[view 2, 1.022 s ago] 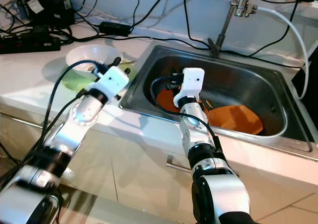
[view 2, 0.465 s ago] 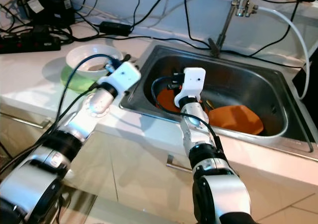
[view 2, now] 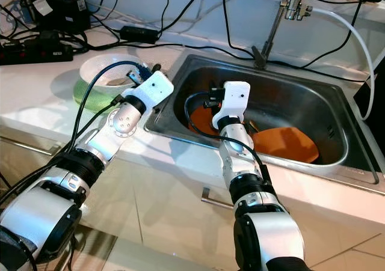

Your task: Kitchen organization

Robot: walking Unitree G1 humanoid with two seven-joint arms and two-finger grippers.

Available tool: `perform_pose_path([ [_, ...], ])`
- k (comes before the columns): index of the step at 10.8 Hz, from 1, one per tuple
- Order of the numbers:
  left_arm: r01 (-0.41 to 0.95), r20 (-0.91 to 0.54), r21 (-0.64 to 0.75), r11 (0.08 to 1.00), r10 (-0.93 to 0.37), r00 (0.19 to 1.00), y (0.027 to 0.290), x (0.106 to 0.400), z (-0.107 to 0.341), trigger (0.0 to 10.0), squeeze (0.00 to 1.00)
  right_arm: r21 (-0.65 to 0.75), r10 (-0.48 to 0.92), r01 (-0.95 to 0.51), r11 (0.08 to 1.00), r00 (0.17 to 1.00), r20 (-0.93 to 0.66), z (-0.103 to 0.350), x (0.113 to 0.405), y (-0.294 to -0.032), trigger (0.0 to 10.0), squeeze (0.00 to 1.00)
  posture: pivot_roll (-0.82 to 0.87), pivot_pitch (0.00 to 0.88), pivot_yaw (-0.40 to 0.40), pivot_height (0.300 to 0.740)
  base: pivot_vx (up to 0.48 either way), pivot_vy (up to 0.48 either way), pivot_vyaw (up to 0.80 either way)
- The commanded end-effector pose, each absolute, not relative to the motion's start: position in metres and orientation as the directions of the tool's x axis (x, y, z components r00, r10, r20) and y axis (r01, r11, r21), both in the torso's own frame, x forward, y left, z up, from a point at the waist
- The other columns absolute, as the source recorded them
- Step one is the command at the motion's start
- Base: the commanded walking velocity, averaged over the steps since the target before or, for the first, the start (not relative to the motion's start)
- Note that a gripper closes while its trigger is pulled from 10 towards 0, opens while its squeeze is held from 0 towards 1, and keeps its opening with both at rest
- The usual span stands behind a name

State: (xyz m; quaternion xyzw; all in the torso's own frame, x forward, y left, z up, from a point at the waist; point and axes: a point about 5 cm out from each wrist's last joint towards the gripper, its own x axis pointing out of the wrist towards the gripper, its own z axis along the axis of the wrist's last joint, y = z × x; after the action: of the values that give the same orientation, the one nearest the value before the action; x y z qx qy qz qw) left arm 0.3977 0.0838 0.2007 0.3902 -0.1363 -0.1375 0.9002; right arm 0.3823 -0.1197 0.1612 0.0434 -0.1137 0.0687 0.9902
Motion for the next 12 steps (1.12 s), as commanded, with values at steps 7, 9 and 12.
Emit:
perform_pose_path([
  [7, 0.109, 0.176, 0.774, 0.624, -0.377, 0.909, 0.078, 0.401, 0.212, 0.0, 0.0, 0.077, 0.112, -0.133, 0.988, 0.967, 0.229, 0.162, 0.383, -0.123, 10.0, 0.0, 0.23, 0.0, -0.082, 0.74, 0.0, 0.0, 0.0],
  [9, 0.019, 0.233, 0.833, 0.553, -0.382, 0.894, 0.08, 0.4, 0.221, 0.0, 0.0, 0.08, 0.109, -0.13, 0.988, 0.967, 0.23, 0.163, 0.383, -0.123, 10.0, 0.0, 0.23, 0.002, -0.083, 0.74, 0.0, 0.0, 0.0],
  [12, -0.167, 0.452, 0.804, 0.571, -0.404, 0.795, 0.073, 0.391, 0.271, 0.0, 0.0, 0.081, 0.109, -0.13, 0.988, 0.968, 0.228, 0.162, 0.383, -0.123, 10.0, 0.0, 0.24, 0.003, -0.082, 0.74, 0.0, 0.0, 0.0],
])
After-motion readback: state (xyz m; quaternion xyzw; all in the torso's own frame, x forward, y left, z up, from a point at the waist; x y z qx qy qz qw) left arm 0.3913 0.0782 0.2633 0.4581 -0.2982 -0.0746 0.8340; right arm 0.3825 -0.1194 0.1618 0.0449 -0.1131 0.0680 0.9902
